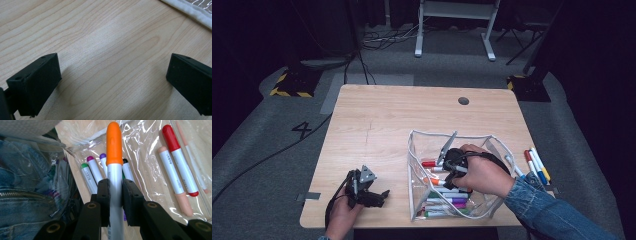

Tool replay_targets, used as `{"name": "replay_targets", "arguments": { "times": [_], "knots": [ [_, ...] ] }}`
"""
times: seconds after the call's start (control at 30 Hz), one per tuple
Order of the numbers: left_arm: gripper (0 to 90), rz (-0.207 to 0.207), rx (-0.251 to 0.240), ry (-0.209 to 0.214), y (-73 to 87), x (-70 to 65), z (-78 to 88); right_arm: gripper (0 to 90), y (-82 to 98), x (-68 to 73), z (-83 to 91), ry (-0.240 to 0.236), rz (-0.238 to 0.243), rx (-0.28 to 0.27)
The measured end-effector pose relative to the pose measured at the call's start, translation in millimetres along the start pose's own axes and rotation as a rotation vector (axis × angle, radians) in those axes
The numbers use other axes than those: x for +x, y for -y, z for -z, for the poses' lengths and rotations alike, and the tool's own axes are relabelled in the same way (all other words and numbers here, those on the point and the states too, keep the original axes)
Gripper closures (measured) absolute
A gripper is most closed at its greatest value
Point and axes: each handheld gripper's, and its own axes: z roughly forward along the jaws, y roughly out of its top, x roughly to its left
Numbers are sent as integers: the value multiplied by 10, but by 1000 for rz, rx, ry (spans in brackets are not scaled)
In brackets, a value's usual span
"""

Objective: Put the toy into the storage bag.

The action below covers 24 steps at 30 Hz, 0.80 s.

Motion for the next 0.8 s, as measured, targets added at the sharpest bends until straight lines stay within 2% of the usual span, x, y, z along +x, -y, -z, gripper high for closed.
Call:
{"name": "replay_targets", "arguments": {
  "times": [0.3, 0.5, 0.57, 0.6, 0.63, 0.67, 0.73, 0.8],
  "knots": [
    [0, 0, 0, 0, 0, 0, 0, 771, 31, -29, -203, -31, 0, 62],
    [0, 0, 0, 0, 0, 0, 0, 770, 39, 20, -283, -62, 52, 105],
    [0, 0, 0, 0, 0, 0, 0, 770, 38, 21, -286, -62, 58, 105],
    [0, 0, 0, 0, 0, 0, 0, 739, 45, 17, -295, -86, 50, 107],
    [0, 0, 0, 0, 0, 0, 0, 739, 45, 17, -295, -86, 50, 107],
    [0, 0, 0, 0, 0, 0, 0, 676, 53, 12, -304, -102, 37, 99],
    [0, 0, 0, 0, 0, 0, 0, 623, 64, 2, -289, -93, 24, 57],
    [0, 0, 0, 0, 0, 0, 0, 600, 70, -3, -237, -75, 27, 40]
  ]
}}
